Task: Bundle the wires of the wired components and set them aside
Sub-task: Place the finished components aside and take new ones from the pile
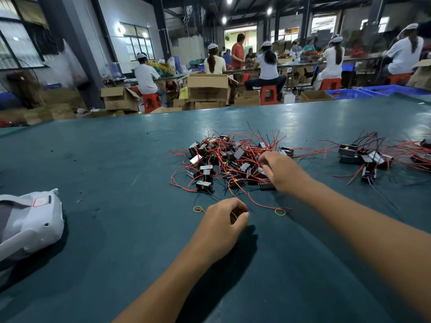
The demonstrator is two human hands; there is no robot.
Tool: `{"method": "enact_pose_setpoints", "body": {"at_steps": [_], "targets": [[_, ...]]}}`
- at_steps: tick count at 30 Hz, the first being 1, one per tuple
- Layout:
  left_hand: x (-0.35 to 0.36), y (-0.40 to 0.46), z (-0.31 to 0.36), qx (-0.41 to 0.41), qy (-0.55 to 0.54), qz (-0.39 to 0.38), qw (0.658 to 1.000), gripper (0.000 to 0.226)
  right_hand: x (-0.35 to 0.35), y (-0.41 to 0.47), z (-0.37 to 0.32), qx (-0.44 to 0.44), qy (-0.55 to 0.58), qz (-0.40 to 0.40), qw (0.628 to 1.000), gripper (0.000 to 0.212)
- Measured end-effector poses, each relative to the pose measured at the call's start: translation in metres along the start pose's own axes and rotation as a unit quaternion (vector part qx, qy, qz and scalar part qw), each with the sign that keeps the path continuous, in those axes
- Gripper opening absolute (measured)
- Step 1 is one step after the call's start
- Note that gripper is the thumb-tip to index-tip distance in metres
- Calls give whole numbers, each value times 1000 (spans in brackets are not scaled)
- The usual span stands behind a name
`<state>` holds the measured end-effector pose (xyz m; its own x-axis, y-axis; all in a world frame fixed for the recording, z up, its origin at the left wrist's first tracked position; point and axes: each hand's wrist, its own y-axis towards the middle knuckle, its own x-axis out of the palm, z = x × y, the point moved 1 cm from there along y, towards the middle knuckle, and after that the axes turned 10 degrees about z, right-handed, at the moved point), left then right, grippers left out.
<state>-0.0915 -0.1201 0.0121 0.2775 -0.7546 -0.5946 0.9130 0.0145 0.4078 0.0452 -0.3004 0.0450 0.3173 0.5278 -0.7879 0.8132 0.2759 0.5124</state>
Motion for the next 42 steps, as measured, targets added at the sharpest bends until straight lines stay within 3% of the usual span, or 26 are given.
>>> {"method": "enact_pose_setpoints", "body": {"at_steps": [5,8,12,17,19,21,23,24,26,28,31,38,42], "targets": [[4,-2,2,13,3,-19,1000,7,17,22,9,24,-152,-93,984,35],[3,-2,2,14,7,-21,1000,6,22,27,11,47,-127,-78,988,30],[-1,0,0,20,14,-9,1000,6,12,32,9,56,-58,-24,996,26],[0,2,-2,18,23,-10,1000,7,-35,25,-11,35,72,125,989,22],[1,4,-2,-32,-34,-14,999,9,-55,8,-23,-1,110,176,978,18],[3,5,2,-160,-226,-22,961,16,-67,-21,-37,-76,113,178,975,17],[4,7,9,-275,-402,-37,873,29,-66,-57,-48,-165,86,159,970,17],[4,8,11,-306,-442,-47,842,35,-61,-75,-51,-205,65,152,965,19],[6,8,13,-314,-469,-78,822,41,-48,-104,-52,-260,31,136,956,21],[7,5,14,-288,-453,-100,838,34,-36,-119,-48,-247,68,89,963,30],[7,3,10,-269,-454,-90,845,30,-27,-124,-38,-160,199,18,967,41],[8,-1,8,-236,-439,-124,858,24,-24,-129,-28,-50,246,27,968,38],[11,-4,6,-207,-408,-118,881,17,-26,-128,-33,-68,230,56,969,32]]}}
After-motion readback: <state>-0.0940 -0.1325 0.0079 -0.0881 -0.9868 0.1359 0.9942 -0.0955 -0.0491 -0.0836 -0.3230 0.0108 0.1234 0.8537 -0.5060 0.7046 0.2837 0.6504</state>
